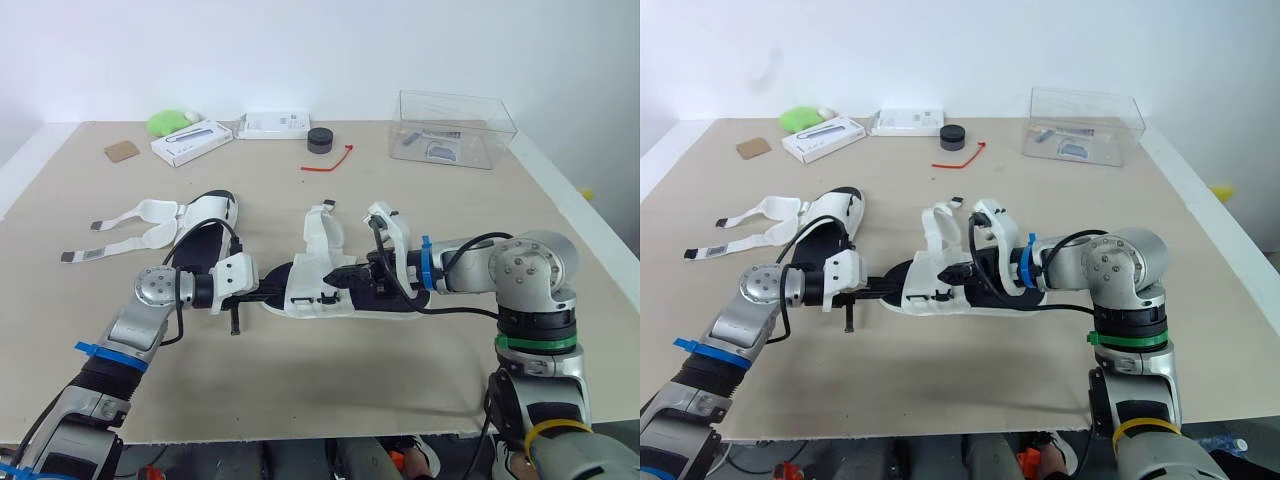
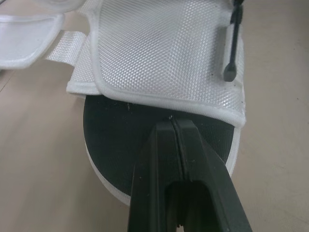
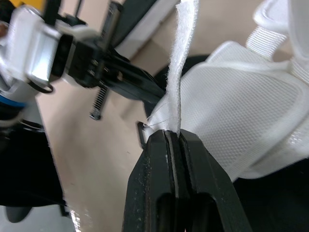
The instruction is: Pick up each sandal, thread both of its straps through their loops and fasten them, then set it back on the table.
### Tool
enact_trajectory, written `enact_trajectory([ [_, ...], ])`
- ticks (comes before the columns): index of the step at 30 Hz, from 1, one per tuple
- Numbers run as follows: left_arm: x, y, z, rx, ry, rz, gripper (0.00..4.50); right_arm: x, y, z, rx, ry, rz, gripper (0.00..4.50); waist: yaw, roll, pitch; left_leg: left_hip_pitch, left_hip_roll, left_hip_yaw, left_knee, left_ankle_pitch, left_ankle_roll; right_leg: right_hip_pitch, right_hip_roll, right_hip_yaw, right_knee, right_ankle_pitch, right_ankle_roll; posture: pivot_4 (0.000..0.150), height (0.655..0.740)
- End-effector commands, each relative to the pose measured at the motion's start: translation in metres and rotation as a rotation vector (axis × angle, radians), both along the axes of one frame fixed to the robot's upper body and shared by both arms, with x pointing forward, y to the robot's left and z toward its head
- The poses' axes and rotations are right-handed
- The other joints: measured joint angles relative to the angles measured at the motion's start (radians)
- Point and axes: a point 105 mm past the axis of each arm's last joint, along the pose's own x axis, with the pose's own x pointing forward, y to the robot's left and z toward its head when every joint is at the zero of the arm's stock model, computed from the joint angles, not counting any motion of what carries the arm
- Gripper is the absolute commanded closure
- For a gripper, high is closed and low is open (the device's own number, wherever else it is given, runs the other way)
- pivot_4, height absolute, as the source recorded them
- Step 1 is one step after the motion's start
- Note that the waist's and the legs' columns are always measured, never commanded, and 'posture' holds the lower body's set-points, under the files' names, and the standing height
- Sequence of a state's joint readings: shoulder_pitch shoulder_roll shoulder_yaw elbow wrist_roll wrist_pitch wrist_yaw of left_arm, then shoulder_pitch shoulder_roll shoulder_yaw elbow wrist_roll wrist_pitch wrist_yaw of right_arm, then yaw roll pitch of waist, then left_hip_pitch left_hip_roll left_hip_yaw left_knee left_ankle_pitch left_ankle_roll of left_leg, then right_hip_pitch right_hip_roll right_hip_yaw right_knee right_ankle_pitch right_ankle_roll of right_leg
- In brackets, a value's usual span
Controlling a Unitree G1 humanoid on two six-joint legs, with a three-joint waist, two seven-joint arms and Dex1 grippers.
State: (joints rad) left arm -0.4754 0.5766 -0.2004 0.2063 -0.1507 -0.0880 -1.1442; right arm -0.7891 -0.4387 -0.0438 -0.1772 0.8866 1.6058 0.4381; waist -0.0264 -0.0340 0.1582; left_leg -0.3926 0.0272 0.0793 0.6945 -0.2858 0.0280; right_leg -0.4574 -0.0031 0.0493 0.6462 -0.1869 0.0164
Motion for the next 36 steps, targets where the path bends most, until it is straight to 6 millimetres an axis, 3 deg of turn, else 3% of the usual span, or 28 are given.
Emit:
enact_trajectory([
  [1,0.000,0.005,-0.010,0.048,0.027,0.018,4.50,-0.005,-0.003,-0.003,-0.047,-0.024,0.018,4.45,0.000,0.000,0.000,0.000,0.000,0.000,0.000,0.000,0.000,0.000,0.000,0.000,0.000,0.000,0.000,0.150,0.7400],
  [6,0.001,0.006,-0.011,0.052,0.027,0.021,4.50,-0.006,-0.003,-0.001,-0.043,-0.028,0.025,4.45,-0.001,0.000,0.000,0.000,0.000,0.000,-0.001,0.000,0.000,0.000,0.000,0.000,0.000,-0.001,0.000,0.150,0.7400],
  [17,0.000,0.007,-0.012,0.062,0.032,0.019,4.50,-0.010,0.003,0.026,0.010,-0.088,0.095,4.45,-0.001,0.000,0.000,0.000,0.000,0.000,-0.001,0.000,0.000,0.000,0.000,0.000,-0.001,-0.001,0.000,0.150,0.7400],
  [22,0.000,0.007,-0.012,0.064,0.031,0.018,4.50,-0.016,0.001,0.014,-0.024,-0.072,0.101,4.45,-0.001,0.000,0.000,0.000,0.000,0.000,-0.001,0.000,0.000,0.000,-0.001,0.000,-0.001,-0.001,0.001,0.150,0.7400],
  [36,0.000,0.004,-0.014,0.067,0.034,0.009,4.50,-0.020,-0.001,0.008,-0.059,-0.117,0.137,4.45,-0.001,0.000,0.000,0.000,-0.001,0.000,-0.002,0.000,0.001,0.000,-0.001,0.000,-0.001,-0.002,0.002,0.150,0.7400],
])
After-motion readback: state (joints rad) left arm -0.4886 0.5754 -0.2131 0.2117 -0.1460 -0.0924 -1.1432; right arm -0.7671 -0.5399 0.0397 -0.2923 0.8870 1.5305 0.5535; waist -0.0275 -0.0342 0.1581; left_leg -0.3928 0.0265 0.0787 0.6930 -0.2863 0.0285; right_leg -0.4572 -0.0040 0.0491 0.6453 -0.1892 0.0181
